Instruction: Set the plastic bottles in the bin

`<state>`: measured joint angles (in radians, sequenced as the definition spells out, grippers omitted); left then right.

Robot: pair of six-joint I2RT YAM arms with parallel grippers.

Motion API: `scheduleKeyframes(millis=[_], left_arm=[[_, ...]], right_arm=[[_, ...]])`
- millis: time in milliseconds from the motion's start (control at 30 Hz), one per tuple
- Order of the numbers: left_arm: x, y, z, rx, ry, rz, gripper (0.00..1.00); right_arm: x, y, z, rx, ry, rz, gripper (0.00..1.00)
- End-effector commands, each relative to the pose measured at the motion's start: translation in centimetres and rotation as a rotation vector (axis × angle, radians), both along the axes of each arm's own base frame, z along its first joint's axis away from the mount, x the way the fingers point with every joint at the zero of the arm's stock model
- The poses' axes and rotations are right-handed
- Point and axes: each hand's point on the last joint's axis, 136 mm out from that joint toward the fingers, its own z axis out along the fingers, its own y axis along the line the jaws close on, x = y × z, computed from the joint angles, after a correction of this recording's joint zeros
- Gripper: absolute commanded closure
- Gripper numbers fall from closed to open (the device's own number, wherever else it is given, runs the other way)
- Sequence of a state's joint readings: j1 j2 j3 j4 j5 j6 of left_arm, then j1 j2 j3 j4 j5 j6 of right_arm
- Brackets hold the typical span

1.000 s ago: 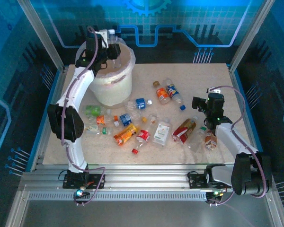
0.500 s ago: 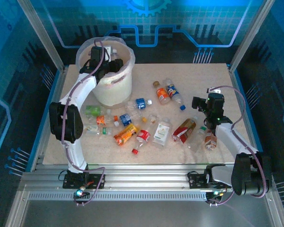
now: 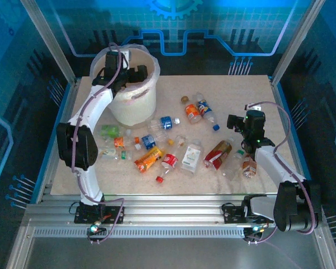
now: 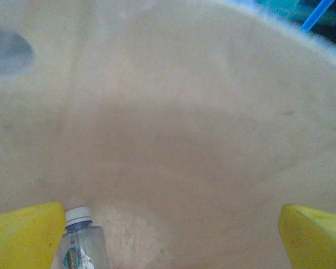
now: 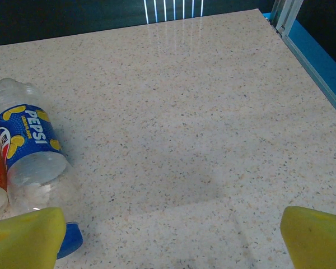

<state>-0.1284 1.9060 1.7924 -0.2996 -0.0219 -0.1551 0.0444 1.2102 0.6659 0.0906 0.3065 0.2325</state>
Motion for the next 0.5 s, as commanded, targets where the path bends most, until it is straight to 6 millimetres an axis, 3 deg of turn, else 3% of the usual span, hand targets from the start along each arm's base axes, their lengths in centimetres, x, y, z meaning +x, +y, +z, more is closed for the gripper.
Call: scheduleKeyframes(millis=[0, 233, 333, 467], left_arm=[[-2.3, 1.0, 8.8, -0.013, -0.162, 0.041, 0.01], [-6.9, 3.9, 15.2, -0.046, -0.275, 0.160, 0.01], [-9.5, 5.3, 16.6, -0.045, -0.293, 0.217, 0.01], [-13.2, 6.9, 16.3, -0.054, -0.268, 0.299, 0.01]], right_arm=[[0.1, -0.4, 1.1, 0.012, -0.042, -0.016, 0.00], [0.1, -0.6, 1.2, 0.008, -0.044, -0.024, 0.00], [0.0, -0.6, 1.2, 0.009, -0.044, -0.027, 0.00], [0.0, -0.6, 1.3, 0.009, -0.044, -0.028, 0.00]])
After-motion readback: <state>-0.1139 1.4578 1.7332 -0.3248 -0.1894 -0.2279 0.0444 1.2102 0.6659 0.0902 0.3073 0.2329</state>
